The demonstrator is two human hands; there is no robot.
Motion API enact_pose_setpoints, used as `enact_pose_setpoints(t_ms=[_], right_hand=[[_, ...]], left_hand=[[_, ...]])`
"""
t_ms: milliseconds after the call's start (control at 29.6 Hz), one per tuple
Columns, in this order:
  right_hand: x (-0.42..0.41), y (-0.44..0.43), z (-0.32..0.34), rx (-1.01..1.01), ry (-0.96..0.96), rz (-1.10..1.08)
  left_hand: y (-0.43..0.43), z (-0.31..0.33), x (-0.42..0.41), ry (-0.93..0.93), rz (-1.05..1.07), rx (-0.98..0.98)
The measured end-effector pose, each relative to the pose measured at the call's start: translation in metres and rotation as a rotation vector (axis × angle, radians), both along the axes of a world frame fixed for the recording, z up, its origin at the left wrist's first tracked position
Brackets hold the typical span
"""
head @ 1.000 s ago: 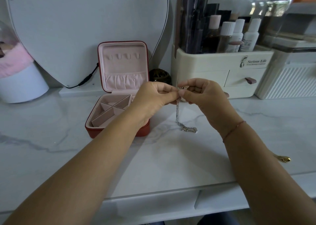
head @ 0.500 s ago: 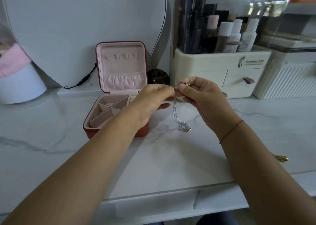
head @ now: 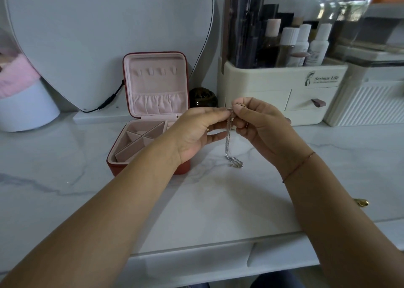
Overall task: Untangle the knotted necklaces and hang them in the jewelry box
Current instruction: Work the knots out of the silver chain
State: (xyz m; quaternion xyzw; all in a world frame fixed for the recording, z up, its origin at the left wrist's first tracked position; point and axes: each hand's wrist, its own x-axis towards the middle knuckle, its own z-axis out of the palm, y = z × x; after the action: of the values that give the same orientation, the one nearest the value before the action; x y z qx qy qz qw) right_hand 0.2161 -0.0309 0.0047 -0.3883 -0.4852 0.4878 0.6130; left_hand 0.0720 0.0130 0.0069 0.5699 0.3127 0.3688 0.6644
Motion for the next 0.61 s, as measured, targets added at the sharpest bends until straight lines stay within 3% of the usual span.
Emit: enact_pose_setpoints(t_ms=[101,270,338,473,608], right_hand=[[-0.002,0.0,0.0,0.024,-0.088,-0.061],[-0.002,0.002,-0.008,0.061,-0.648,-0.423],[-0.001,0.0,-0.005,0.081,-0.586,-0.458],[0.0,-0.005,0.003,0.081,-0.33,-0.303],[-0.001,-0.006,0.003,0.084,-0.269,-0.228]], left_hand=[[-0.003,-0.002,0.005,-0.015,0.047,0.027],[0.0,-0.003,0.005,-0.06,0.19,0.052],[0.001,-0.003,0.003,-0.018,0.206,0.121],[-0.003,-0.008,0.005,0.149,0.182,0.245],[-0.005,-0.007,0.003,0.159,0.132,0.269]])
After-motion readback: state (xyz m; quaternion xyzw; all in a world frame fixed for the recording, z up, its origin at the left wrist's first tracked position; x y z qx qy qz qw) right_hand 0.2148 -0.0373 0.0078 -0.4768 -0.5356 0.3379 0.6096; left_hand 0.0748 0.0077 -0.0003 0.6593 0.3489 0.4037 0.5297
